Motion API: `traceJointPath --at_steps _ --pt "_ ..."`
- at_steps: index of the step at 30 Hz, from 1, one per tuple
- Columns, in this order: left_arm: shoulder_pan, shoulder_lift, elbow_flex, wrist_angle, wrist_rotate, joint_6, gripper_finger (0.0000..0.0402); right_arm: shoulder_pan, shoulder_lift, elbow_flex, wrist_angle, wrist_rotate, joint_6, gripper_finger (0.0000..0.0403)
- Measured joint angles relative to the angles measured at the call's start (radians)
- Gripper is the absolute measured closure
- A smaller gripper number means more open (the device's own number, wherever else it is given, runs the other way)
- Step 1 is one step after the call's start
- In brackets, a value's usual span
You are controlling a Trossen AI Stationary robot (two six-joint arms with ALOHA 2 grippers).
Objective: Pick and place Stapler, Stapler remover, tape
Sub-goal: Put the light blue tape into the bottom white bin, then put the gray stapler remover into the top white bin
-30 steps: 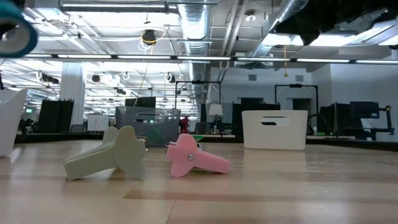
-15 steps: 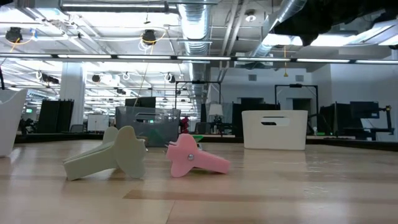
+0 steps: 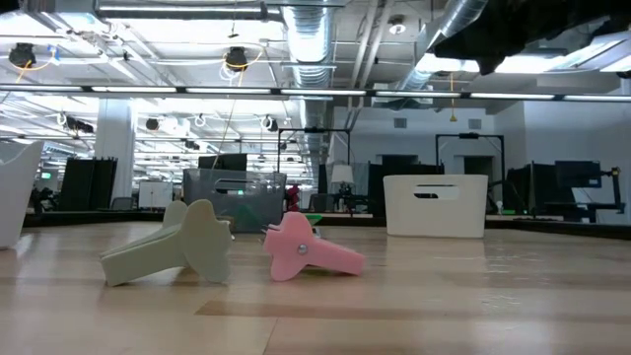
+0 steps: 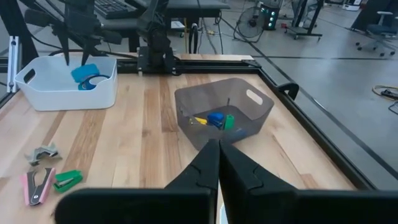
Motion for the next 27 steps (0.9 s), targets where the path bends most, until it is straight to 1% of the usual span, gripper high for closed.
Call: traceJointPath --at_steps 5,7,10,14,18,20,24,27 --pt "0.044 -0.104 0.0 0.005 0.009 0.022 0.0254 -0.011 0.0 0.0 0.0 0.0 0.0 0.0403" --pt "0.074 -0.151 0.0 0.019 -0.018 0.052 0.0256 -0.011 0.0 0.0 0.0 0.0 0.0 0.0403" --pt "0.133 -0.2 0.0 0.038 -0.084 0.133 0.0263 -0.01 0.0 0.0 -0.002 -0.001 0.0 0.0403" --pt "0.246 -0.183 0.0 0.124 -0.1 0.316 0.0276 -0.011 0.0 0.0 -0.018 0.001 0.001 0.0403" --pt "0.367 -0.097 0.0 0.269 -0.091 0.479 0.0289 -0.023 0.0 0.0 -0.024 0.001 0.001 0.0403" --pt "0.424 -0.047 0.0 0.316 -0.043 0.515 0.0296 -0.034 0.0 0.0 -0.024 0.001 0.001 0.0403" --pt "0.515 0.038 0.0 0.337 0.076 0.512 0.0302 -0.05 0.0 0.0 -0.024 0.0 0.004 0.0403" --pt "0.562 0.1 0.0 0.425 0.176 0.512 0.03 -0.056 0.0 0.0 -0.025 0.0 0.004 0.0403"
